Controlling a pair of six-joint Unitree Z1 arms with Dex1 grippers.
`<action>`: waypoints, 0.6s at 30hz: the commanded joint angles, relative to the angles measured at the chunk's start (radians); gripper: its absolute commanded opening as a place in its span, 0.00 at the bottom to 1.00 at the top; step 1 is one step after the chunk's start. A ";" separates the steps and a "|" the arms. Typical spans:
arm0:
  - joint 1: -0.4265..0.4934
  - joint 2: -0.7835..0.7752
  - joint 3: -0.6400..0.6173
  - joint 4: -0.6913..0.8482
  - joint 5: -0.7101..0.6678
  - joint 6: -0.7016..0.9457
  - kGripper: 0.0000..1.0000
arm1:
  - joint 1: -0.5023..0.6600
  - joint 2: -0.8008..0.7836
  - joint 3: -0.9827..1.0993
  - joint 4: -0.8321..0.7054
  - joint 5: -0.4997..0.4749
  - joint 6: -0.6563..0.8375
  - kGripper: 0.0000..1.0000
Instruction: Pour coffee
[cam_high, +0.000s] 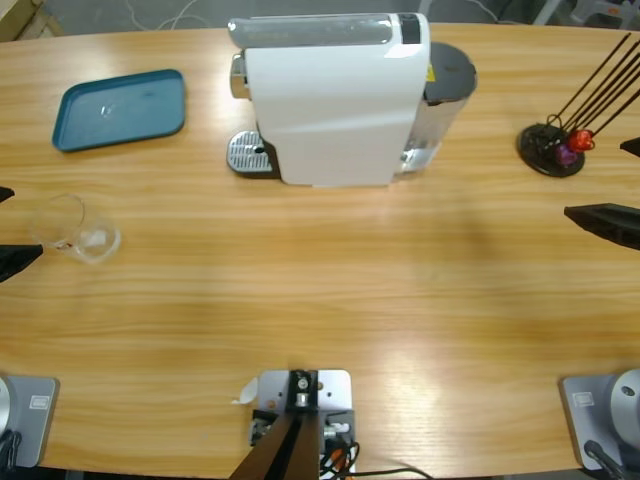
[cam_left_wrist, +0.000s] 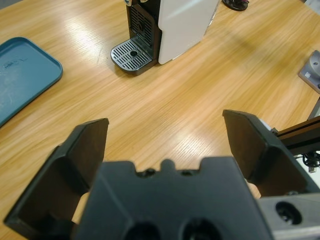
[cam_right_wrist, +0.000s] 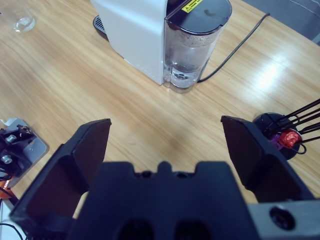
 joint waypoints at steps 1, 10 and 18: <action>0.008 -0.008 0.035 0.005 0.004 0.017 0.99 | 0.010 -0.023 0.033 -0.011 -0.012 0.006 0.97; 0.009 0.225 -0.192 -0.116 0.008 -0.118 0.99 | 0.010 -0.024 0.034 -0.011 -0.010 0.006 0.97; 0.009 0.583 -0.353 -0.272 0.005 -0.487 1.00 | 0.010 -0.021 0.034 -0.011 -0.008 0.006 0.97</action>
